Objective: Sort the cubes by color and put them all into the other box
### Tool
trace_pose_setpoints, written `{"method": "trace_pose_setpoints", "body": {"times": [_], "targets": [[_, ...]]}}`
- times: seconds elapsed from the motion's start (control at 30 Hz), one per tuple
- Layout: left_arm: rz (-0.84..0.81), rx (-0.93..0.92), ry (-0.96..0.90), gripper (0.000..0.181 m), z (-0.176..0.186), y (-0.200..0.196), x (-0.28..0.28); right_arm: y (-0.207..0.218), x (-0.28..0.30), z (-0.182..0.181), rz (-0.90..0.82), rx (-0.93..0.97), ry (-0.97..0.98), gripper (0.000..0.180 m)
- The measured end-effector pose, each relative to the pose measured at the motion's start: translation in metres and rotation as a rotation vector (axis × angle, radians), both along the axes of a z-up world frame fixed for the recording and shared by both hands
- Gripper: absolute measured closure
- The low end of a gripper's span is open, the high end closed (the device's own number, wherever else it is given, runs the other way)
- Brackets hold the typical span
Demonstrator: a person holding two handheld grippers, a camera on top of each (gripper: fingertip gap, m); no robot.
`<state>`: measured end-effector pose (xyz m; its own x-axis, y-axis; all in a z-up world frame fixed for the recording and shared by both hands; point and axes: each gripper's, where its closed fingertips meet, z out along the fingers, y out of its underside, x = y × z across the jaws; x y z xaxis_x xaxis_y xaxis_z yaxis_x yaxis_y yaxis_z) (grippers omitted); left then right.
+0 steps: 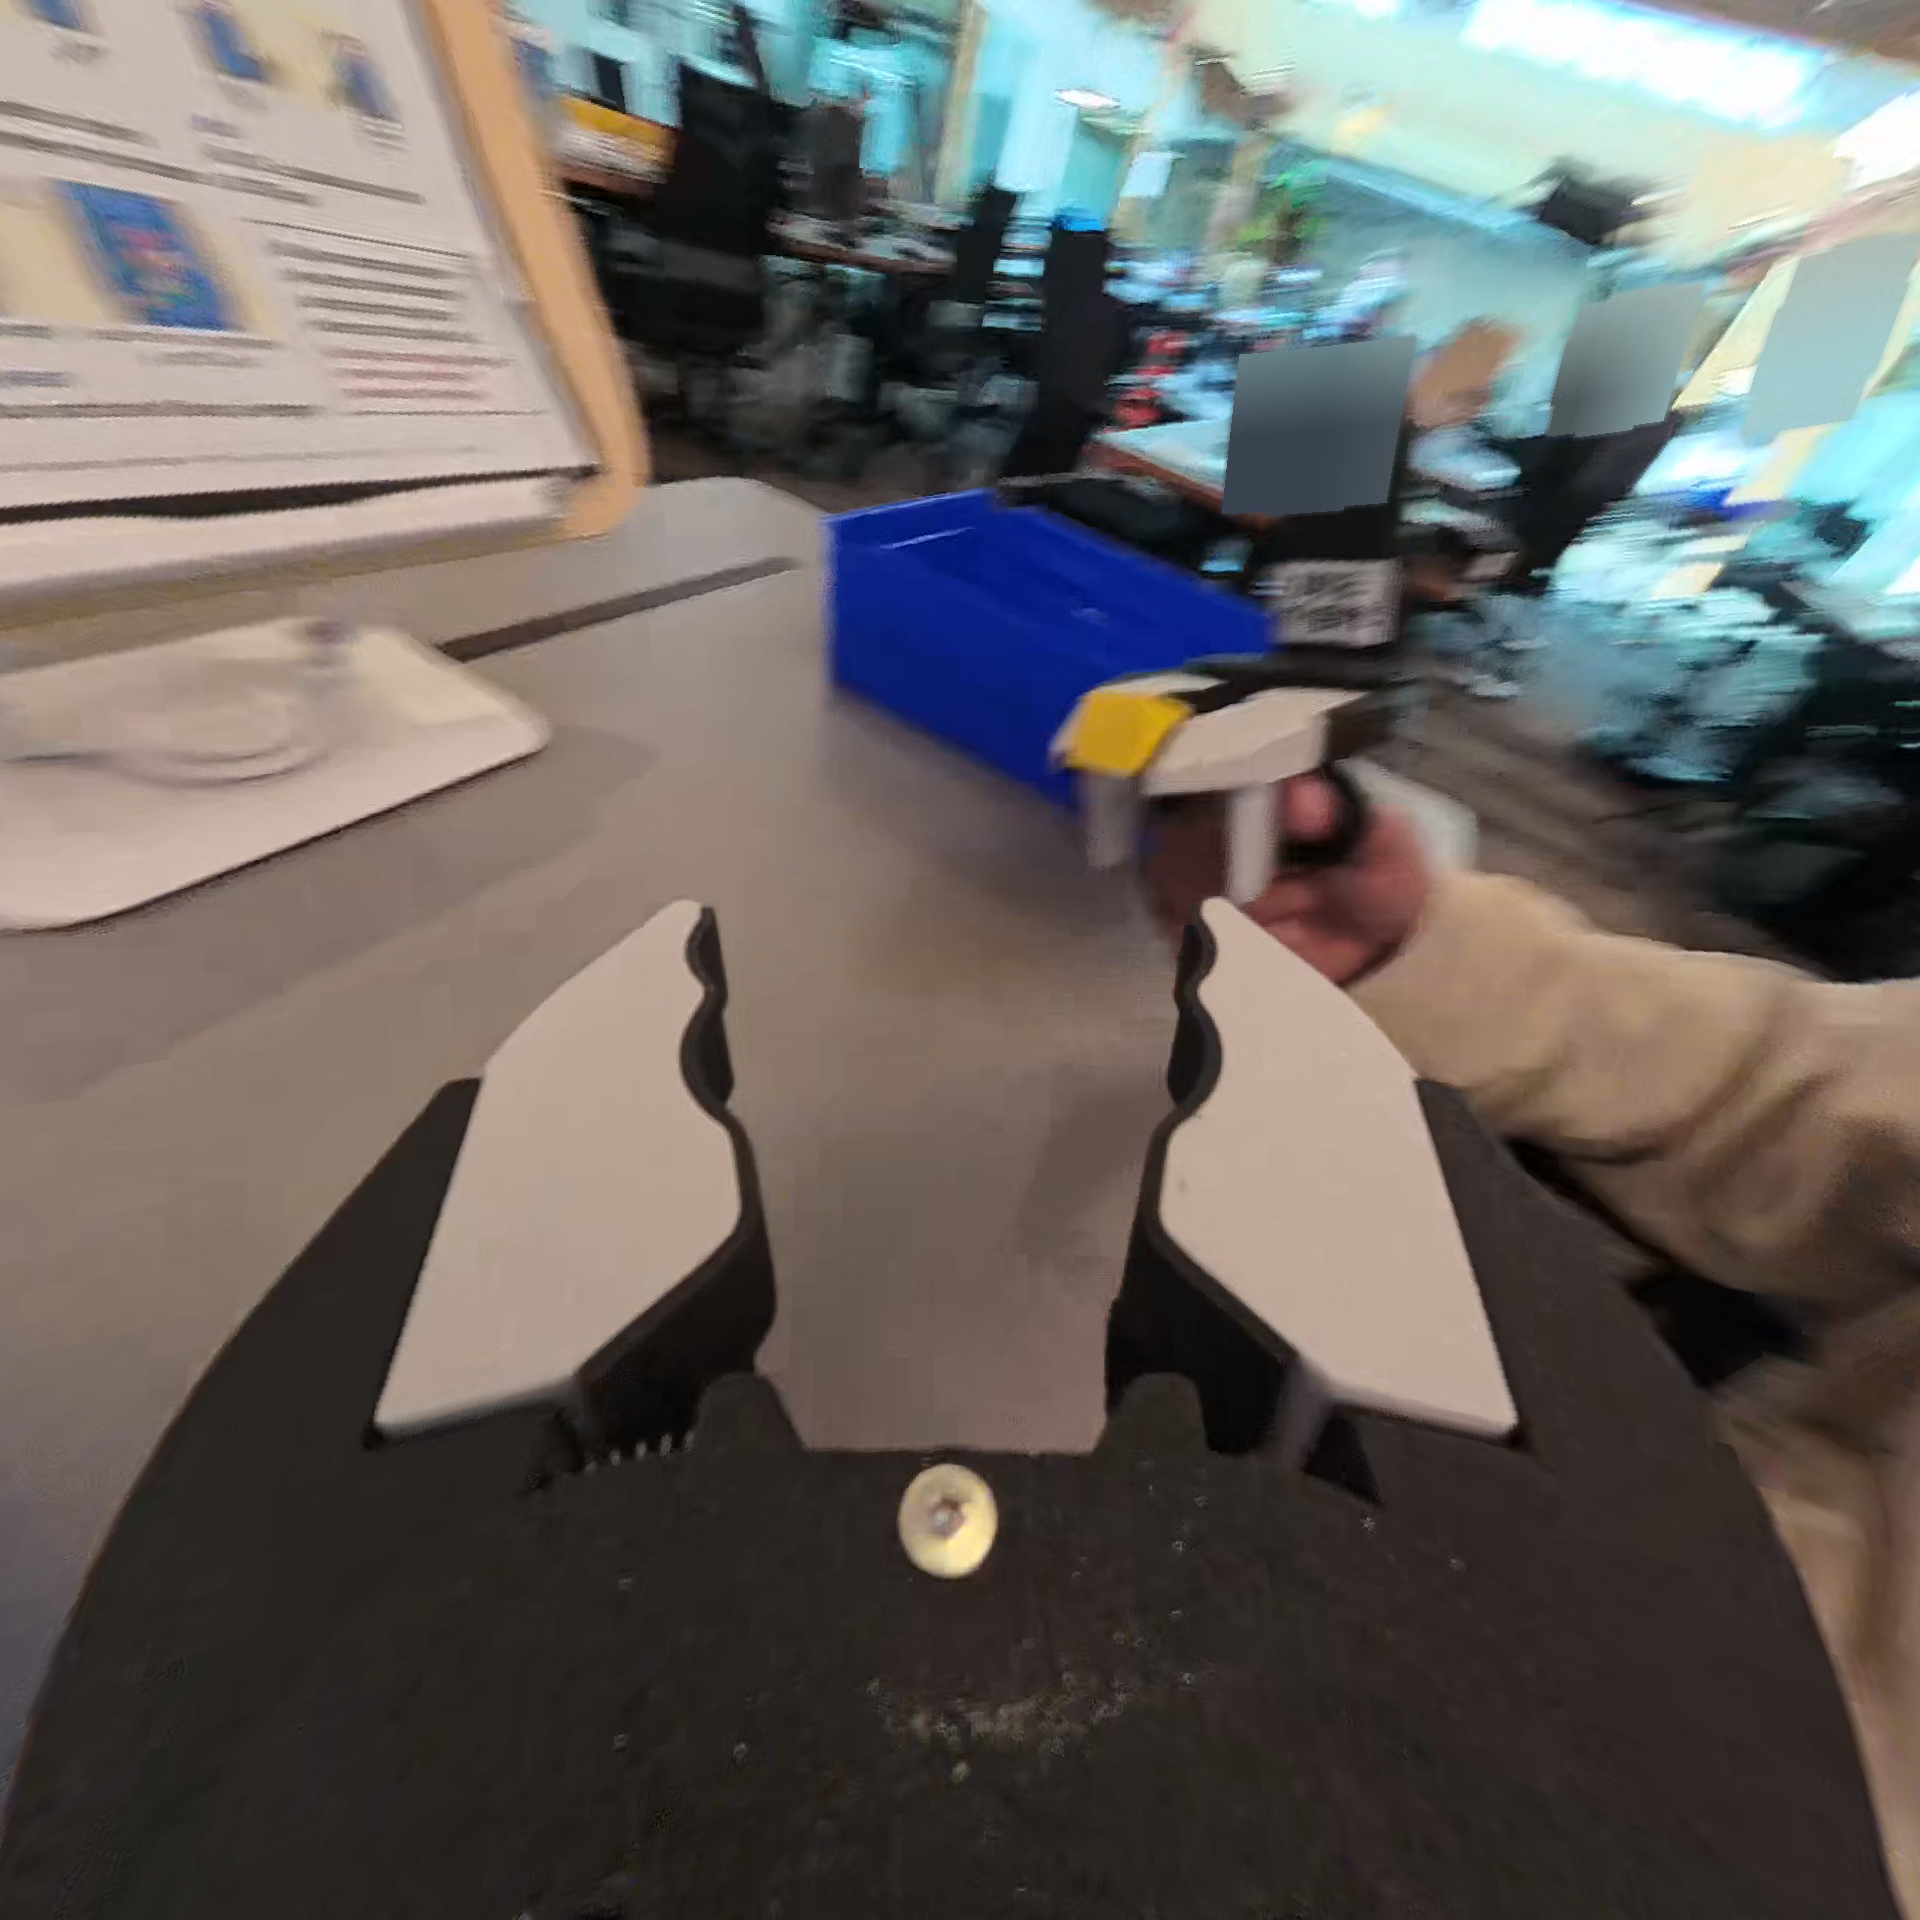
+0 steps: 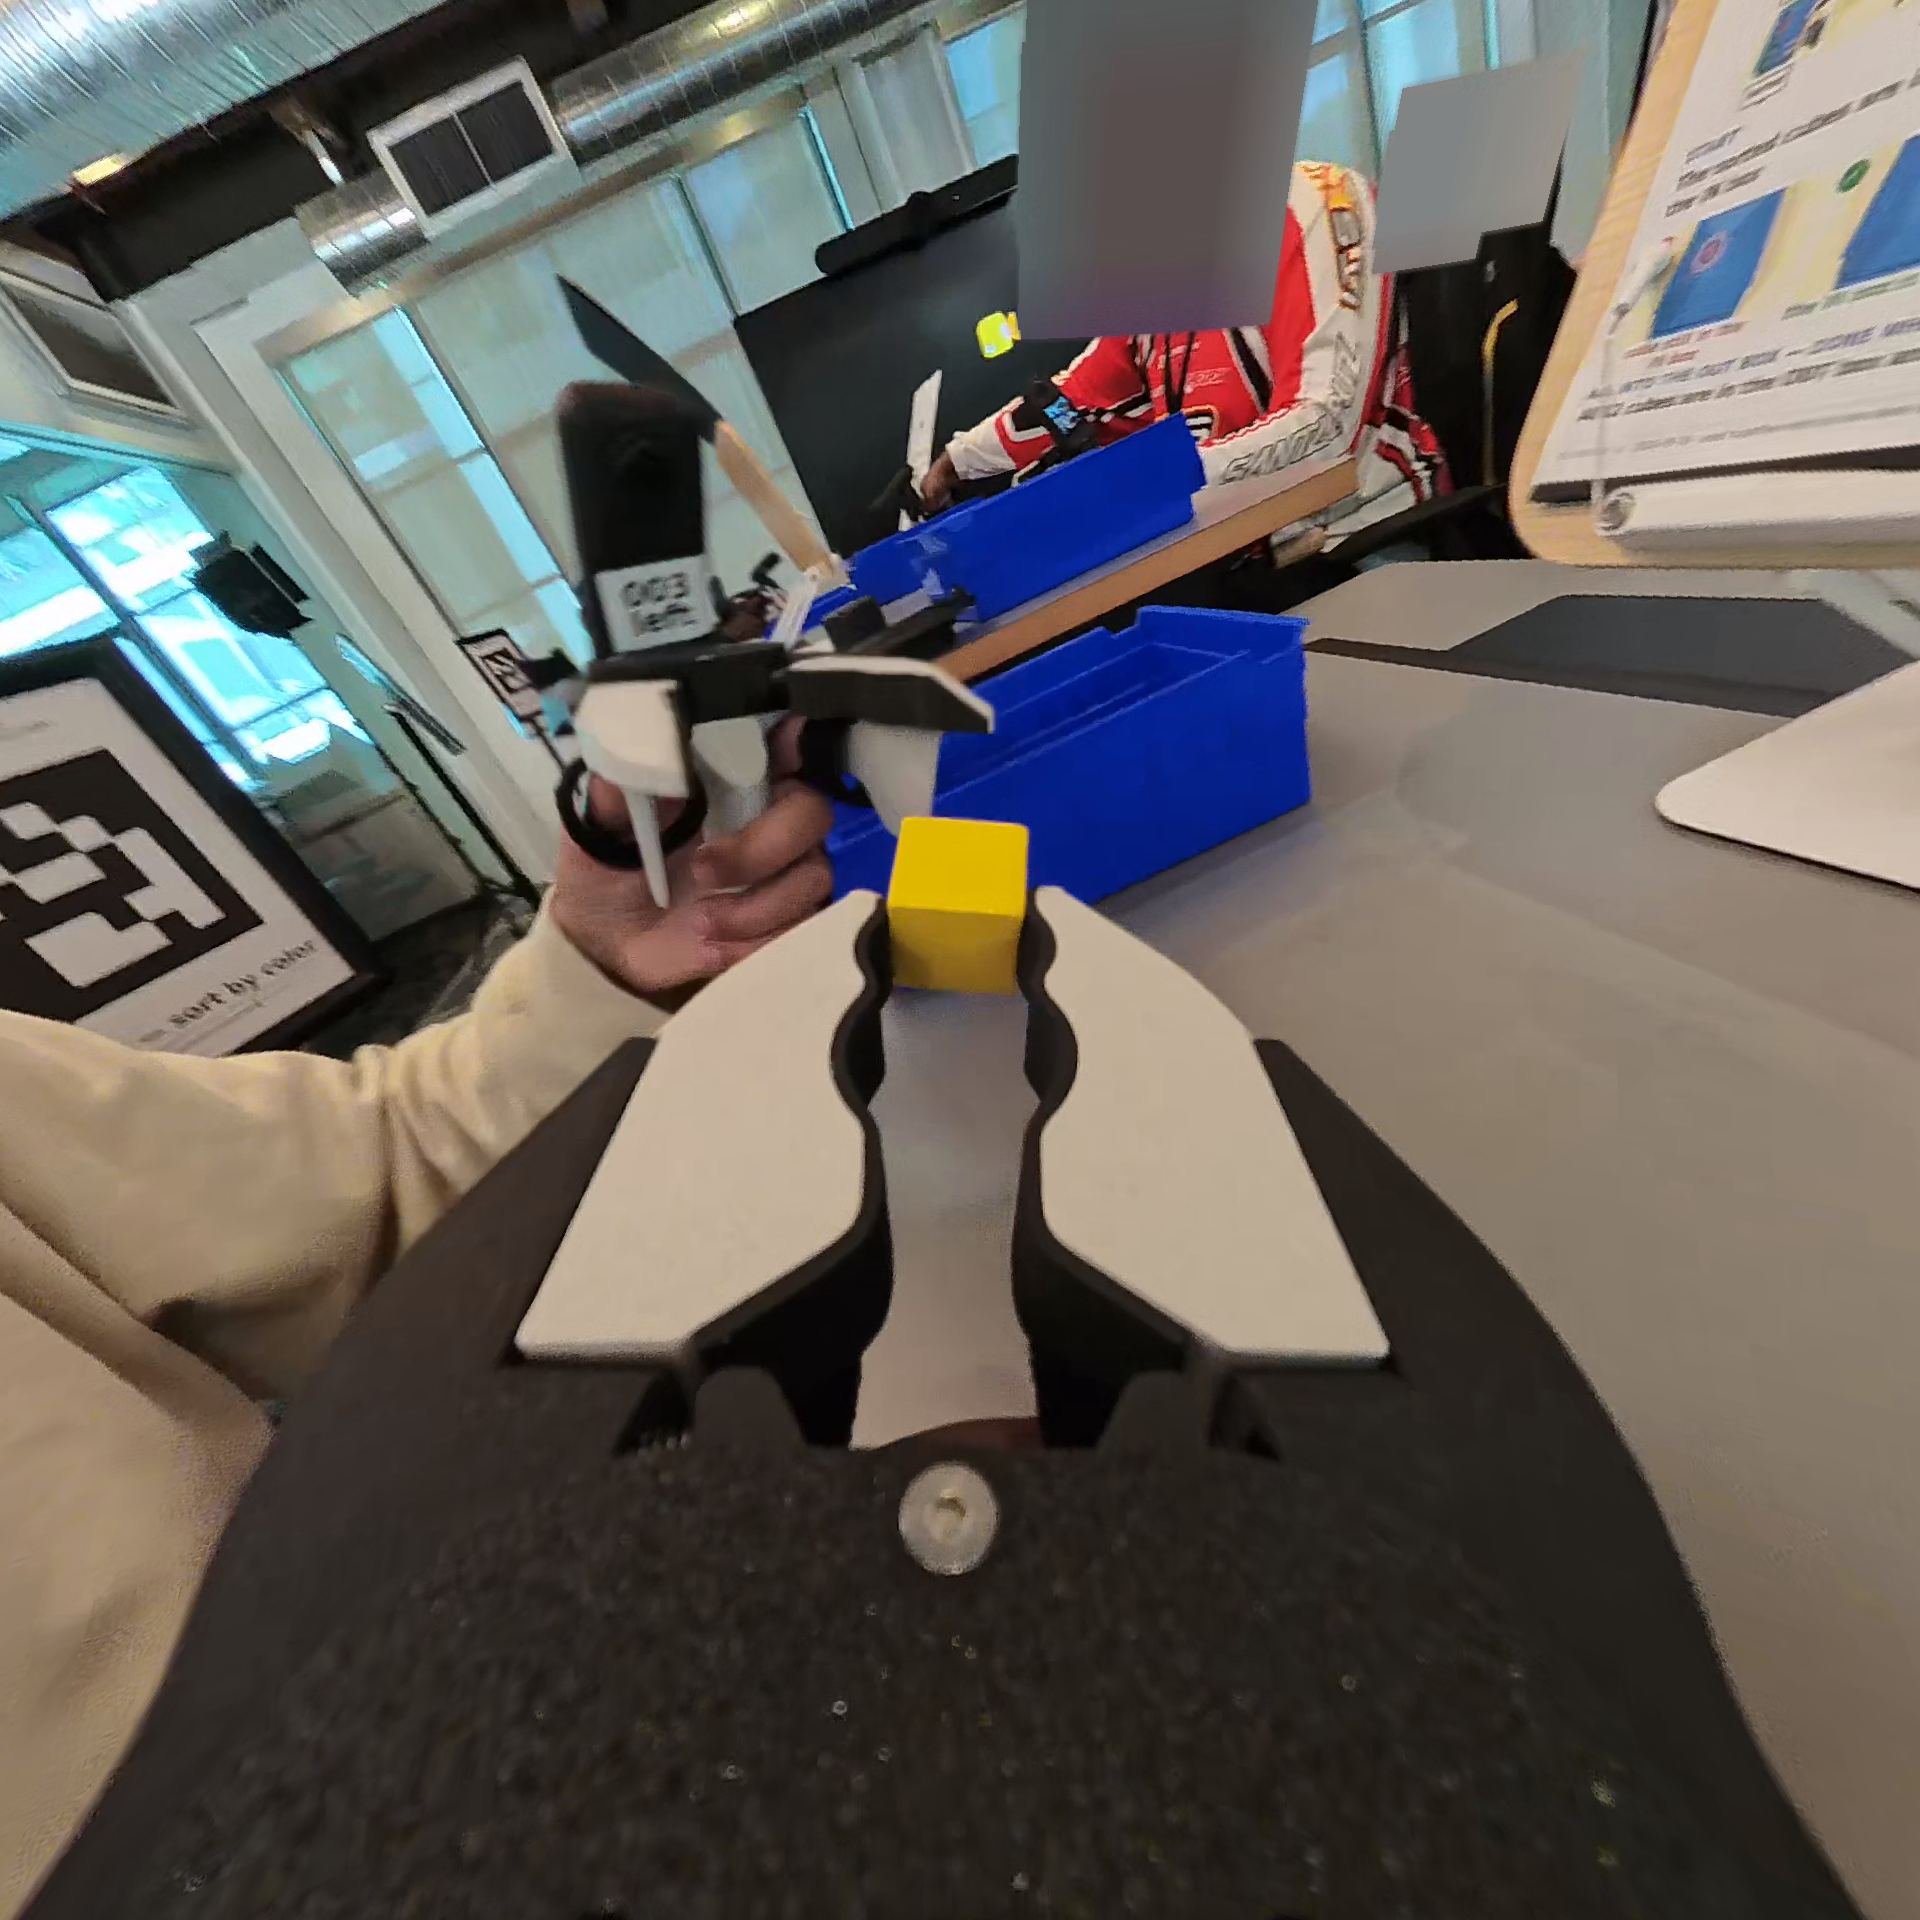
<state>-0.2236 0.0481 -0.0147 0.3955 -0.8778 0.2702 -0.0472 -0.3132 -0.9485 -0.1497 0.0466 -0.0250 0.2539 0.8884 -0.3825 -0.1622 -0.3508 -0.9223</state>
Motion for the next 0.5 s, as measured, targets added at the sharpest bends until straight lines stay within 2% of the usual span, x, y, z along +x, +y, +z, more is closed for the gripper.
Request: {"method": "trace_pose_setpoints", "body": {"times": [0.1,0.17,0.37,0.5], "targets": [[0.311,0.122,0.081,0.104,-0.035,-0.002,-0.037,-0.013,0.022,-0.016,-0.095,0.048,-0.046,0.157],[0.4,0.15,0.094,0.107,-0.051,-0.014,-0.049,-0.022,0.039,-0.025,-0.194,0.076,-0.039,0.157],[0.348,0.132,0.116,0.107,-0.065,-0.038,-0.04,-0.04,0.057,-0.018,-0.292,0.13,-0.065,0.157],[0.334,0.162,0.131,0.107,-0.061,-0.041,-0.035,-0.03,0.079,-0.007,-0.377,0.144,-0.125,0.157]]}}
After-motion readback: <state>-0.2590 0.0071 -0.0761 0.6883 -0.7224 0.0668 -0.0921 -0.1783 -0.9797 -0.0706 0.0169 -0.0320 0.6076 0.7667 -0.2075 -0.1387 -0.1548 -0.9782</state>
